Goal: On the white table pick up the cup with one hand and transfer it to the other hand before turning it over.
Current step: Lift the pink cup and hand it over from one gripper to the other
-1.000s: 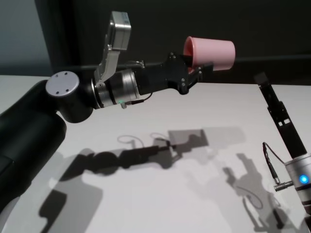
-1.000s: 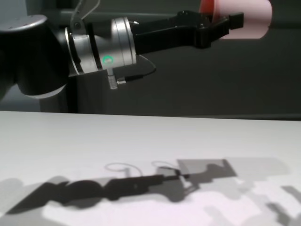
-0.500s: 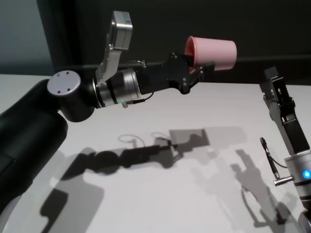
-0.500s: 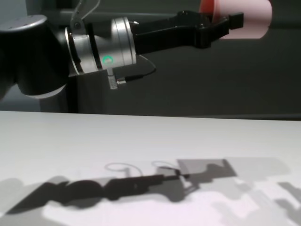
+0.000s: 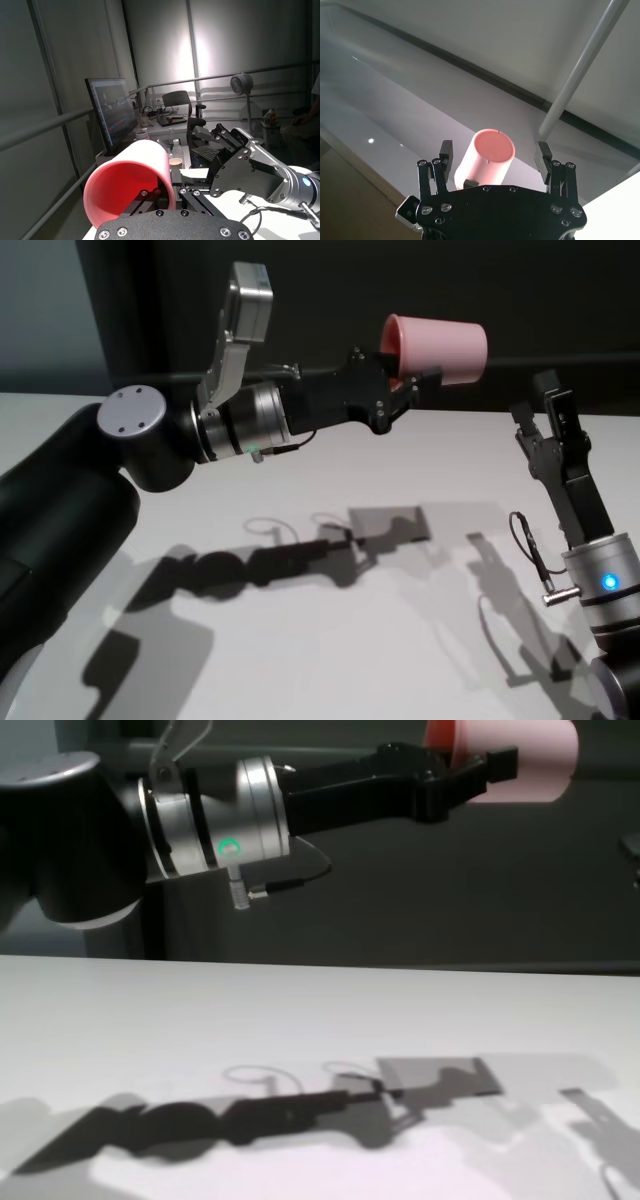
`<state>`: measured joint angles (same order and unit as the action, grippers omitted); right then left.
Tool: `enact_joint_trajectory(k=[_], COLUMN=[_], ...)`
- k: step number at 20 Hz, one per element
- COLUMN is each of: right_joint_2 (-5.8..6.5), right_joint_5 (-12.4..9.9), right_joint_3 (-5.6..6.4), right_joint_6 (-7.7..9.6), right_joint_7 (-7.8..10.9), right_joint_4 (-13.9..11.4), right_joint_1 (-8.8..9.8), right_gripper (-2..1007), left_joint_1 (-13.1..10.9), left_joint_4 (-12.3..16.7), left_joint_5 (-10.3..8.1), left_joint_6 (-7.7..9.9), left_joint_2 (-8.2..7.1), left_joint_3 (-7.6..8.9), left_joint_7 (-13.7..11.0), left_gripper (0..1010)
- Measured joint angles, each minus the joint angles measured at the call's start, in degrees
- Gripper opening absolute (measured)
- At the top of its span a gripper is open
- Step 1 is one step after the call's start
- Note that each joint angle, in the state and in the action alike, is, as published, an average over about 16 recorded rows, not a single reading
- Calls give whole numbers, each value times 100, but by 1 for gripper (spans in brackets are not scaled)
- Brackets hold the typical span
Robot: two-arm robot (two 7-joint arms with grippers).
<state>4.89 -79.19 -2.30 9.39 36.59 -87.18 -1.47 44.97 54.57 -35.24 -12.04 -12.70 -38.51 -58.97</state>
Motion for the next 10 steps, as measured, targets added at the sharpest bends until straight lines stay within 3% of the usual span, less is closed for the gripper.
enact_joint_trajectory(k=[10], right_joint_2=[17], right_joint_5=[-170], right_joint_3=[-213], right_joint_6=[28], right_joint_7=[212], right_joint_4=[479], right_joint_1=[-456], right_gripper=[1002], left_joint_1=[0], left_joint_4=[0], left_joint_5=[0], left_joint_6=[0], left_joint_2=[0], left_joint_3=[0], left_joint_7=[0], left_gripper=[49])
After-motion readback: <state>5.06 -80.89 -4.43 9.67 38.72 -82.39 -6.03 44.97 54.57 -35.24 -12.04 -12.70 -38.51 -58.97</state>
